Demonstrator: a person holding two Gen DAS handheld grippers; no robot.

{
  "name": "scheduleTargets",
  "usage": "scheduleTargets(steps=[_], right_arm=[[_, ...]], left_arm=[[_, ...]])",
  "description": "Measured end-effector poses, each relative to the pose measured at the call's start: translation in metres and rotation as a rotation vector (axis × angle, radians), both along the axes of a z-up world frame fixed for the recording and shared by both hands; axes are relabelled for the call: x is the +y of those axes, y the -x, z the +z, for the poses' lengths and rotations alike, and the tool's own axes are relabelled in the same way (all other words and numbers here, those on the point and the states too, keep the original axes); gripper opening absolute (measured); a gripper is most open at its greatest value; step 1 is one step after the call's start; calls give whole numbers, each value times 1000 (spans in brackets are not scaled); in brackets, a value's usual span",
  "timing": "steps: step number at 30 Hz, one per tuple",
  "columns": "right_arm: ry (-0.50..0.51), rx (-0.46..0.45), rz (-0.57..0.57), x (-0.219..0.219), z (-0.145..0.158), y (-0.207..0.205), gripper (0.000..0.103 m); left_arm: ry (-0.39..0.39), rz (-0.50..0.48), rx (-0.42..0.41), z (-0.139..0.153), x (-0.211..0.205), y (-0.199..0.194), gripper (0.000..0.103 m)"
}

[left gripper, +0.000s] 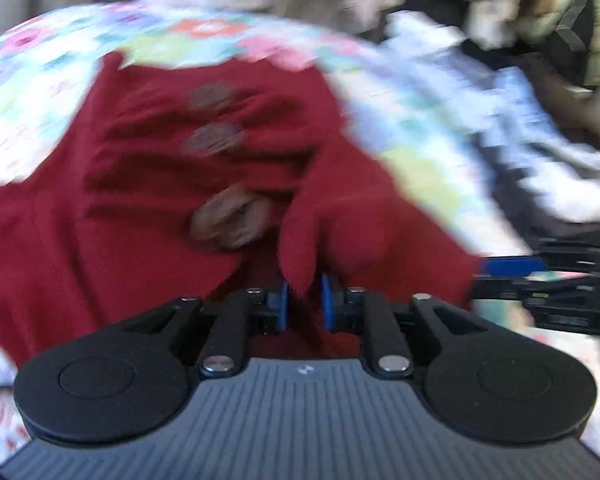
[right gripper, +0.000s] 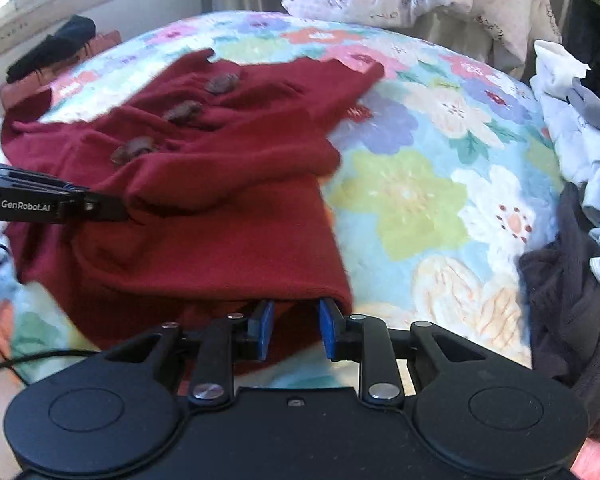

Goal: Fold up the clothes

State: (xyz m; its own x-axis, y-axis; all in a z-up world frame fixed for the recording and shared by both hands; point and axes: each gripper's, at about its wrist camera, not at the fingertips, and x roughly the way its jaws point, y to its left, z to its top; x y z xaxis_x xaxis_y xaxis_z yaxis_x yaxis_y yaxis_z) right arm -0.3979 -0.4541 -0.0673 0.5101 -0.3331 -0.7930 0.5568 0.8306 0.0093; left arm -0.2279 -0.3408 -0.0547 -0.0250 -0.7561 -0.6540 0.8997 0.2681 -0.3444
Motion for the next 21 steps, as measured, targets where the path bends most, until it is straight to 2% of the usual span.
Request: scheduleTargets(steps=[2,3,5,7,8,11,13,15,17,18,19,20,21], right_arm=[[-7,-5,-1,5,12,-3,29],[-14,-15,-3,6,19,-5,29],[-72,-91,-24,1,33,-12,30],[-144,-155,-61,-6,40,-19,33],[-194,-198,-72,-11,40,-23,35],[-354,-303,-145,-26,26,-33,43],[-428,-330,-195,-33,11,-42,49],[-455,-314,-254,-37,-5,-53,55],[-422,-299,-269,-35,-14,-64,55],[-388,-296,-249,-33,-16,-69,52],[-325,-294,-212,-30,-15,-74,29],[-279,-299,-177,-26,-11,-76,15],[-233,-303,-142,-23,-7,-78,9]], left_arm=[[24,-20,39,5,2,-1,27],[25,-17,33,7,3,-1,25],[28,-15,35,6,6,-3,24],[21,-21,57,5,11,-8,18],[16,-27,65,4,13,-9,9],[-11,-112,64,3,12,-9,7],[-29,-166,38,5,11,-10,7],[-15,-196,14,7,12,-15,7],[1,-230,-1,5,10,-15,7],[5,-241,-15,4,10,-15,7],[6,-240,-26,5,11,-16,7],[7,-239,-36,5,12,-17,9],[7,-230,-34,5,13,-20,14]])
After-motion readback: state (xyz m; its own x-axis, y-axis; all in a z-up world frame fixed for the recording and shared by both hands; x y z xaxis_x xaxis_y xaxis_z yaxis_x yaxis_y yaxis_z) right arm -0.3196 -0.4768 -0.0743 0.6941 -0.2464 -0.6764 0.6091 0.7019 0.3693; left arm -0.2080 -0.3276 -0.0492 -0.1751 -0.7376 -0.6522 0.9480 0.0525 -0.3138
